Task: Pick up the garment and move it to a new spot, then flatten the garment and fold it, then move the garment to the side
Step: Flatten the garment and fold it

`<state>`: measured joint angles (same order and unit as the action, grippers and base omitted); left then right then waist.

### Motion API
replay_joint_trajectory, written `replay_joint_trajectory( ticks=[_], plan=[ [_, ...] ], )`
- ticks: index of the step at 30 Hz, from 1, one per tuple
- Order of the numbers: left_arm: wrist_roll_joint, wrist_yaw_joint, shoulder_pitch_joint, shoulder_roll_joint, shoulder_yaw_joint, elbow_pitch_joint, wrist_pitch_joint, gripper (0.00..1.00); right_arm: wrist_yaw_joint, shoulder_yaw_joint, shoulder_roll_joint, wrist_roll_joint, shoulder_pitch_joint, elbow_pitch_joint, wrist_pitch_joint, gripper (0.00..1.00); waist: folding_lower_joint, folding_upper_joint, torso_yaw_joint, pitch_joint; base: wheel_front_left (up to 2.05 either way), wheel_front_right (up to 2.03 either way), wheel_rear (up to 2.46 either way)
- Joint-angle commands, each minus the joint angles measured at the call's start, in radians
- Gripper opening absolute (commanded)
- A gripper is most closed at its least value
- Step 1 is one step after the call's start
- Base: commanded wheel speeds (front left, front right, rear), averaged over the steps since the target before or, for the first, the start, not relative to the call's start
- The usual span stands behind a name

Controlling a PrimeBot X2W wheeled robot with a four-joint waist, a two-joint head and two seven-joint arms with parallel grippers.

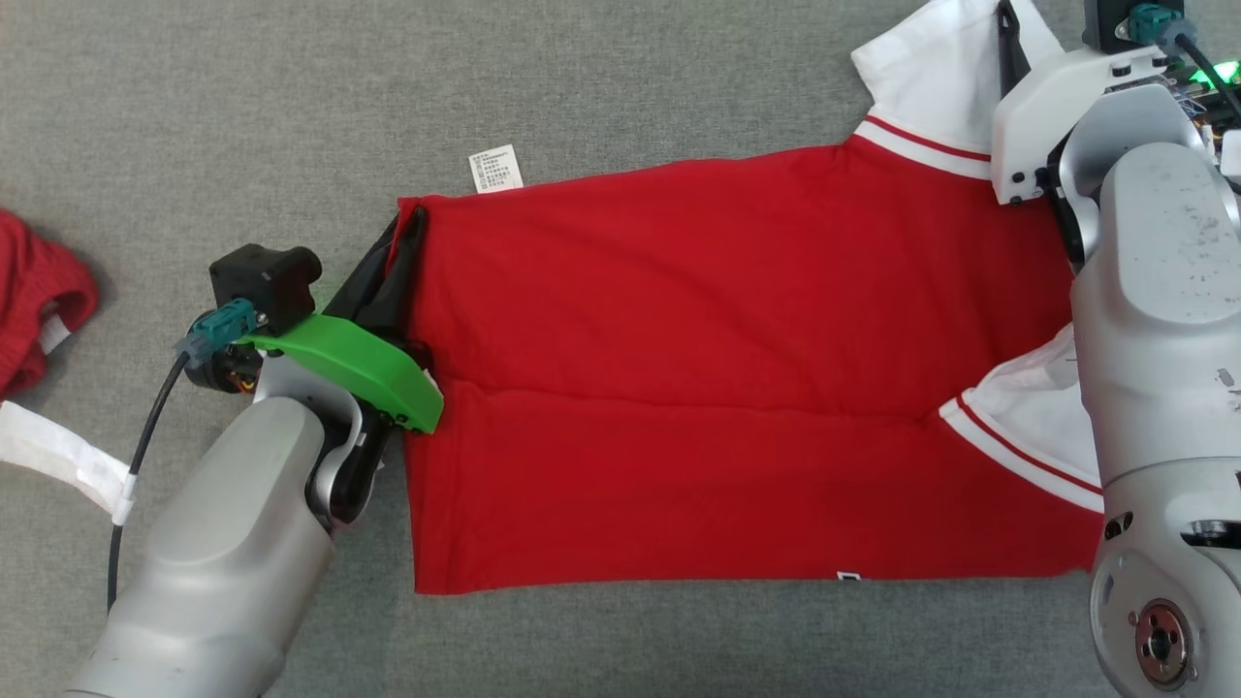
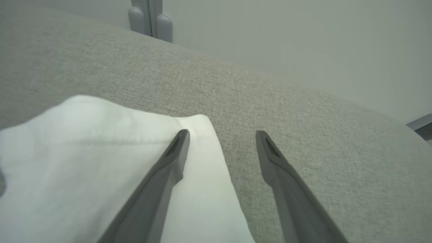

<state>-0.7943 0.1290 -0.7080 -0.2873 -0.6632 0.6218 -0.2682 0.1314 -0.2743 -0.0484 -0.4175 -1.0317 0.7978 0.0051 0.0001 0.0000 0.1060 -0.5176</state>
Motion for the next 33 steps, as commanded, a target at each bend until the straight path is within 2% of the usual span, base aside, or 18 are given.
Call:
replay_joint_trajectory(
  ticks=[1, 6, 8, 10, 14, 22, 26, 33],
  plan=[
    [-0.003, 0.003, -0.009, 0.004, -0.011, 0.001, 0.007, 0.00, -0.001, -0.011, -0.004, -0.017, -0.014, 0.018, 0.022, 1.00, -0.0001, 0.0000, 0.031, -0.031, 0.00, 0.00, 0.00],
    [-0.011, 0.003, -0.019, 0.010, -0.025, -0.018, 0.007, 0.00, -0.001, -0.058, -0.003, -0.050, -0.029, 0.087, 0.094, 1.00, -0.0001, 0.0000, 0.043, -0.047, 0.00, 0.00, 0.00],
    [-0.013, 0.003, -0.019, 0.011, -0.026, -0.024, 0.007, 0.00, -0.001, -0.062, -0.002, -0.062, -0.025, 0.113, 0.109, 0.00, -0.0001, 0.0000, 0.045, -0.049, 0.00, 0.00, 0.00],
    [-0.014, 0.003, -0.019, 0.010, -0.026, -0.027, 0.007, 0.00, -0.001, -0.076, -0.001, -0.056, -0.022, 0.131, 0.109, 0.00, -0.0001, 0.0000, 0.044, -0.047, 0.00, 0.00, 0.00],
    [-0.004, 0.003, -0.022, 0.006, -0.007, -0.039, 0.007, 0.00, -0.002, -0.114, -0.008, -0.067, -0.031, 0.099, 0.039, 0.00, -0.0001, 0.0000, 0.041, -0.039, 0.00, 0.00, 0.00],
    [0.086, 0.003, -0.001, 0.011, 0.111, -0.125, 0.004, 0.00, -0.002, -0.164, -0.005, -0.073, -0.073, 0.009, -0.235, 0.00, -0.0001, 0.0000, 0.032, -0.004, 0.00, 0.00, 0.00],
    [0.133, 0.003, 0.032, 0.020, 0.157, -0.169, 0.004, 0.00, -0.002, -0.151, -0.004, 0.004, -0.058, -0.022, -0.270, 0.00, -0.0001, 0.0000, 0.018, 0.030, 0.00, 0.00, 0.00],
    [0.173, 0.003, 0.103, 0.019, 0.195, -0.193, 0.004, 0.00, -0.002, -0.037, -0.004, 0.256, 0.113, -0.243, -0.271, 0.00, -0.0001, 0.0000, -0.029, 0.098, 0.00, 0.00, 0.00]
  ],
)
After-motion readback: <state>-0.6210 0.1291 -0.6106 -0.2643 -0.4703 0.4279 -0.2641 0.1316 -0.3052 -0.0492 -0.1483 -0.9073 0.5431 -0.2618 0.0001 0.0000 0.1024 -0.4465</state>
